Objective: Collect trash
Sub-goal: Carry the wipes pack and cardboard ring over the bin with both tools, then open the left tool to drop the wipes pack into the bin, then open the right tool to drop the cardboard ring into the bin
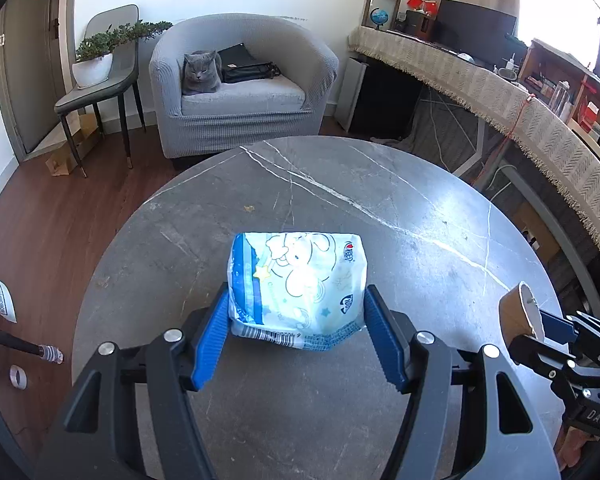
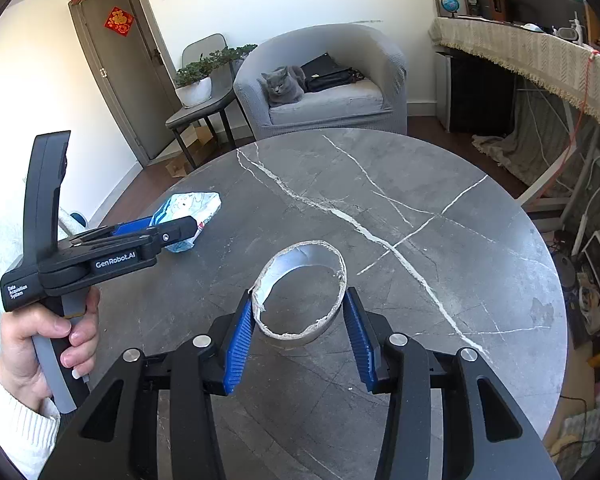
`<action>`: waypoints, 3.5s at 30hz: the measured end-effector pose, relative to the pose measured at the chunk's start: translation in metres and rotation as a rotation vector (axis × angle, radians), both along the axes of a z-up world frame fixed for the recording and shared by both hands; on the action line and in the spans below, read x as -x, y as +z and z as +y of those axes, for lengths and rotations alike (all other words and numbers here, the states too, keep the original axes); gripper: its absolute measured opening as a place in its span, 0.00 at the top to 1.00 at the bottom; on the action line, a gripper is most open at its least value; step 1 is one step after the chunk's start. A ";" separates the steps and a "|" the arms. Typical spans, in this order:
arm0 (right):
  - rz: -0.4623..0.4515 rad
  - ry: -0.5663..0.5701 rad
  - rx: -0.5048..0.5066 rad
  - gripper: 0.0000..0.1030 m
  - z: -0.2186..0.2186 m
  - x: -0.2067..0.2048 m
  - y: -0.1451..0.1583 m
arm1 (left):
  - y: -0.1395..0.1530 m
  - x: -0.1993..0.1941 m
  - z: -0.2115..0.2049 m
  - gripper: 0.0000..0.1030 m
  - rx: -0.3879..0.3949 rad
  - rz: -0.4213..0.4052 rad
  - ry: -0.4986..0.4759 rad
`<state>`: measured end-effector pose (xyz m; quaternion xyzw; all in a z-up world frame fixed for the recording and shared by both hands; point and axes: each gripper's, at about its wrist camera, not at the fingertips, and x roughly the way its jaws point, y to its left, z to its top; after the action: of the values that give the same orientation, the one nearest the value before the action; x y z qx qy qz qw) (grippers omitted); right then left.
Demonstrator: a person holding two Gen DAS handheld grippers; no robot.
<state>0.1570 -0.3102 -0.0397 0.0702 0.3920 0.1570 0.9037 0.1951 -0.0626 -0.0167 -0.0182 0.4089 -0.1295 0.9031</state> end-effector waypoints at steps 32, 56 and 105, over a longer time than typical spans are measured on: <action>-0.037 0.264 0.023 0.56 0.149 0.008 0.007 | 0.024 0.116 0.131 0.35 -0.013 -0.043 0.154; -0.056 0.493 0.054 0.56 0.295 0.017 0.006 | -0.019 0.138 0.251 0.35 0.001 0.062 0.282; 0.117 0.600 0.249 0.56 0.413 0.013 -0.084 | -0.021 0.184 0.312 0.45 -0.016 0.051 0.332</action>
<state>0.1436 0.1030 -0.1234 -0.1507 0.4628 0.3629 0.7946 0.0108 0.2492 -0.0378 -0.0815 0.4240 0.0254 0.9016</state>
